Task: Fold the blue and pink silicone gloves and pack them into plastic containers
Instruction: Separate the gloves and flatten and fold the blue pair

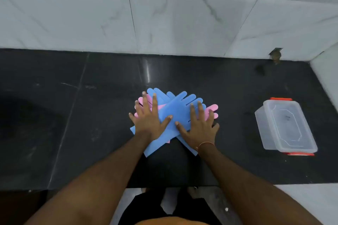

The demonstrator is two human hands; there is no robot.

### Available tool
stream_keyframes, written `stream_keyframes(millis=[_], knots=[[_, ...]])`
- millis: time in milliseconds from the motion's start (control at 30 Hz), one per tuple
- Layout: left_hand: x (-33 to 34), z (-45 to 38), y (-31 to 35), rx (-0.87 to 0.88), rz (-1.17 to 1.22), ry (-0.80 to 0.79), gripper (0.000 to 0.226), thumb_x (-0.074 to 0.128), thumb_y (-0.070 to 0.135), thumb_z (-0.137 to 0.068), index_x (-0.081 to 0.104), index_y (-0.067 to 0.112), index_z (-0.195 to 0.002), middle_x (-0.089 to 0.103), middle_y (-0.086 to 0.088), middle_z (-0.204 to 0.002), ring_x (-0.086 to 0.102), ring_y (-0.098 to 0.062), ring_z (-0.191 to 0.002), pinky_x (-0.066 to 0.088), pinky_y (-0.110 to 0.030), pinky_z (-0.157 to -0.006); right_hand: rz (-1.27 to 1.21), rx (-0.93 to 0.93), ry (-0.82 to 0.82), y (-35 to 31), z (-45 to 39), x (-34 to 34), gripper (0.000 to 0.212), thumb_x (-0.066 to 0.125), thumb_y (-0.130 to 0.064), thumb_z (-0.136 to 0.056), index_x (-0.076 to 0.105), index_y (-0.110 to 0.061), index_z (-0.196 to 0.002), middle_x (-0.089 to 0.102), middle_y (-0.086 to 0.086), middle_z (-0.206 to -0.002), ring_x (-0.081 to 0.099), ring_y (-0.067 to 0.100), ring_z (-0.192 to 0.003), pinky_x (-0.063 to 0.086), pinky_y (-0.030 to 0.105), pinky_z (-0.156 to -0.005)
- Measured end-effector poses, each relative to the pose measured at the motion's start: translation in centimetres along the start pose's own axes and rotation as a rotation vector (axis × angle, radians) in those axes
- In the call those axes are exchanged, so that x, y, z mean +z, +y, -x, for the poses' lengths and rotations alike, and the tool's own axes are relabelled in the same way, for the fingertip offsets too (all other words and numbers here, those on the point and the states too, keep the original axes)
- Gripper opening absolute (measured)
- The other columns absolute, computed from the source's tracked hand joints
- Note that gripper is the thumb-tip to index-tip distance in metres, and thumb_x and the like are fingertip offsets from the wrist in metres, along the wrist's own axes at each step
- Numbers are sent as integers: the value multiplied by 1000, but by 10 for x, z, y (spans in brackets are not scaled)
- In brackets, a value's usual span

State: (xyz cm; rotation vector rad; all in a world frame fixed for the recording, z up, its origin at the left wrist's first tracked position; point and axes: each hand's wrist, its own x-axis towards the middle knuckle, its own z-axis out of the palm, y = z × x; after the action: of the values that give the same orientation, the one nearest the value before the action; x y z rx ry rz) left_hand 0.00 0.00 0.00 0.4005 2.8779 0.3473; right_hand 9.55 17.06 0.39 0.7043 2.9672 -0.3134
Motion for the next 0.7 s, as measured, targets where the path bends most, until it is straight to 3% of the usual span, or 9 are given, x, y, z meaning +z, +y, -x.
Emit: stream_keyframes(millis=[133, 233, 300, 367, 433, 533, 700], knots=[[-4, -13, 12, -352, 325, 10, 137, 67, 88, -74, -4, 22, -172, 12, -12, -179, 23, -39, -159, 34, -63, -118, -137, 143, 31, 15, -2, 1, 105, 42, -96, -78, 25, -35, -162, 29, 7, -167, 38, 38, -133, 50, 54, -102], [-6, -25, 8, -355, 362, -52, 143, 78, 81, -69, 1, 19, -172, 39, -5, -165, 39, -35, -148, 38, -55, -115, -261, 140, -28, 10, -11, 2, 108, 55, -92, -74, 27, -36, -162, 39, 5, -157, 36, 31, -131, 50, 47, -101], [-11, -31, -3, -282, 384, -109, 122, 80, 73, -74, 19, 22, -166, 53, -1, -152, 47, -34, -140, 42, -54, -110, -302, 133, -63, 6, -18, 2, 108, 62, -88, -73, 30, -36, -162, 39, 4, -156, 35, 32, -136, 47, 46, -106], [-14, -33, -14, -184, 420, -135, 81, 77, 63, -80, 41, 32, -147, 62, 4, -135, 55, -32, -130, 46, -51, -103, -312, 108, -92, -1, -22, 2, 105, 66, -85, -74, 33, -35, -161, 39, 4, -158, 35, 33, -140, 44, 47, -111], [-18, -33, -24, -105, 433, -124, 55, 73, 54, -87, 50, 37, -134, 67, 9, -125, 61, -29, -122, 48, -48, -99, -320, 88, -115, -11, -25, 4, 103, 67, -83, -76, 34, -35, -160, 39, 4, -158, 36, 33, -141, 44, 49, -112], [-26, -34, -45, -51, 416, -78, 46, 71, 46, -94, 54, 36, -136, 71, 10, -125, 64, -27, -120, 50, -48, -101, -316, 59, -123, -36, -26, 10, 101, 67, -81, -78, 35, -32, -159, 40, 6, -157, 39, 33, -139, 45, 49, -110], [-42, -40, -102, -90, 376, -49, 46, 71, 53, -92, 56, 36, -132, 71, 10, -122, 64, -27, -119, 47, -50, -100, -365, 7, -155, -90, -23, 23, 99, 69, -75, -82, 31, -30, -162, 38, 6, -159, 39, 31, -141, 45, 50, -112]])
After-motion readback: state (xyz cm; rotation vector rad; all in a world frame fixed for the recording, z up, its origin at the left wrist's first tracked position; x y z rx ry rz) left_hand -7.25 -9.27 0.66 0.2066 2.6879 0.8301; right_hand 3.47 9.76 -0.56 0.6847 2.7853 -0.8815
